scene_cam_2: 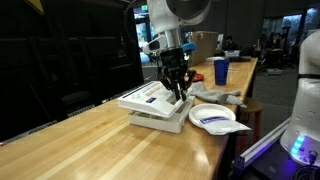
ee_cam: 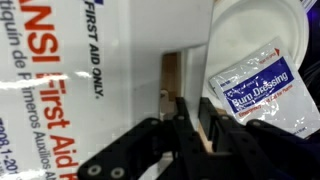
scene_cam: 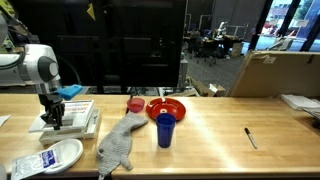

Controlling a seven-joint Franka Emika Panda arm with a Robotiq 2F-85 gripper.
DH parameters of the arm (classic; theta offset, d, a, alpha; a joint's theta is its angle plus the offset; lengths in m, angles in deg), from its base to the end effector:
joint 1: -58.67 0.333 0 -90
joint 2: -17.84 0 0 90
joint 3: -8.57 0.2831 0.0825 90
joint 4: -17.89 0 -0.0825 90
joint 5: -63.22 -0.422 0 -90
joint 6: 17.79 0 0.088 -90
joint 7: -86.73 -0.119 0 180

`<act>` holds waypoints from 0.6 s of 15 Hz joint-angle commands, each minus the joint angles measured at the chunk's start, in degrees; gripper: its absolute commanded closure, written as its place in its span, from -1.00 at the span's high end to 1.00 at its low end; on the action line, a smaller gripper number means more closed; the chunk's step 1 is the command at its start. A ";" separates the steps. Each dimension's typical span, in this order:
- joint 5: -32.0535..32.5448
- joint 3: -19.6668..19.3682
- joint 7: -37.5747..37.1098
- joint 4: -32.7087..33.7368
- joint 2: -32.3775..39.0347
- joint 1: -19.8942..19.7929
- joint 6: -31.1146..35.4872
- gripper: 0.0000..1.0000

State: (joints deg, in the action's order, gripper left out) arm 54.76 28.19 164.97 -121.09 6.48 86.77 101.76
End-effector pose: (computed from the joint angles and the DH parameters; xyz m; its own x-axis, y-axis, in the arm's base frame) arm 0.3204 0.3578 0.2990 -0.5075 0.8614 0.0181 0.8494 0.5037 -0.1576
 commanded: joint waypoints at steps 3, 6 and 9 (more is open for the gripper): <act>-0.28 -0.03 3.42 3.08 1.90 -0.47 -3.60 -0.91; -0.08 0.36 4.01 4.54 3.47 -0.63 -4.36 -0.91; 0.39 0.85 4.64 6.50 6.07 -0.80 -4.20 -0.91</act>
State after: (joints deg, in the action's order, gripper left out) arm 54.65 28.16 168.37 -117.66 10.05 86.70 98.85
